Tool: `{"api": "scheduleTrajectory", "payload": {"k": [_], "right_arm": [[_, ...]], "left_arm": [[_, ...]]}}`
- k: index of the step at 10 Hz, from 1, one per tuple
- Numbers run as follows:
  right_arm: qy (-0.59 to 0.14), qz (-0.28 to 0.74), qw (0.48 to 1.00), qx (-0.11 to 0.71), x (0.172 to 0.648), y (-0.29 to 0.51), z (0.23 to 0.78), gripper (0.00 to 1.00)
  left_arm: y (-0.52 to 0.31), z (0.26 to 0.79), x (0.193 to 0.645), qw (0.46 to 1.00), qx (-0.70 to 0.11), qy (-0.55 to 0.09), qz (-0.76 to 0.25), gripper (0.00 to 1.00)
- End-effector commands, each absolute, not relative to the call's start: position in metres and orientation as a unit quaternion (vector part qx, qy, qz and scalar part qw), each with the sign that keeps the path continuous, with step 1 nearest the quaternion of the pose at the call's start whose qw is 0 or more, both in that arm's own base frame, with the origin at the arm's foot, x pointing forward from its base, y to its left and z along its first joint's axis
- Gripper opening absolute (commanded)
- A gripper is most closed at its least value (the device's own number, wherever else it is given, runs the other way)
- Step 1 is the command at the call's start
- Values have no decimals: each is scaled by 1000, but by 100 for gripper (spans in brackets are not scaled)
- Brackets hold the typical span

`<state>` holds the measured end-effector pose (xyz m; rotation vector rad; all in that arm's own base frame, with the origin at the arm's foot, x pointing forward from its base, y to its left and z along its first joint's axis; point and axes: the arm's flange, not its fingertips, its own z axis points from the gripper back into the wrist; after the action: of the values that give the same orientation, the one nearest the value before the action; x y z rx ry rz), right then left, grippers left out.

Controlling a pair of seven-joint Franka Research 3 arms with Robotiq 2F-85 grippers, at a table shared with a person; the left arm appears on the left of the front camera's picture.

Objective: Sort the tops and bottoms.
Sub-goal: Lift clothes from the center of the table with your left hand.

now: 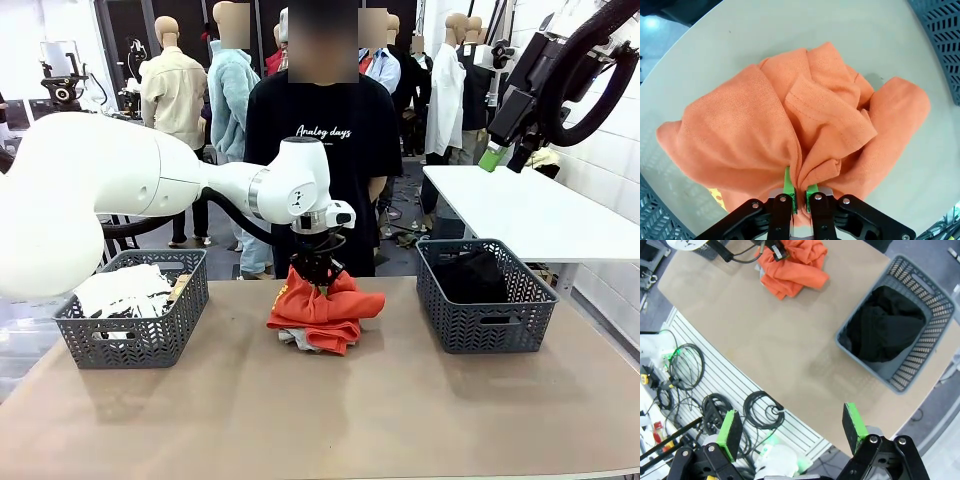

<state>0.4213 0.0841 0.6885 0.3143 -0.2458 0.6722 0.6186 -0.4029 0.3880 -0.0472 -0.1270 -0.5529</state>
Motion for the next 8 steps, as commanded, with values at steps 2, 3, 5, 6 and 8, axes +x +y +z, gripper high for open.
{"api": "scheduleTrajectory", "payload": {"k": [2,3,5,6,8], "right_arm": [[-115,325,927,150,419,84,689,100],[-115,325,927,150,419,84,689,100],[-115,325,927,150,419,84,689,100],[-115,325,927,150,419,84,689,100],[-115,325,927,150,419,84,689,100]], "left_arm": [[-402,386,619,959,-19,-62,-274,0],[-403,388,619,960,-23,-63,-273,0],[-416,459,611,948,20,-98,-302,0],[-424,492,603,941,46,-126,-311,0],[-440,551,570,925,69,-165,-334,0]]}}
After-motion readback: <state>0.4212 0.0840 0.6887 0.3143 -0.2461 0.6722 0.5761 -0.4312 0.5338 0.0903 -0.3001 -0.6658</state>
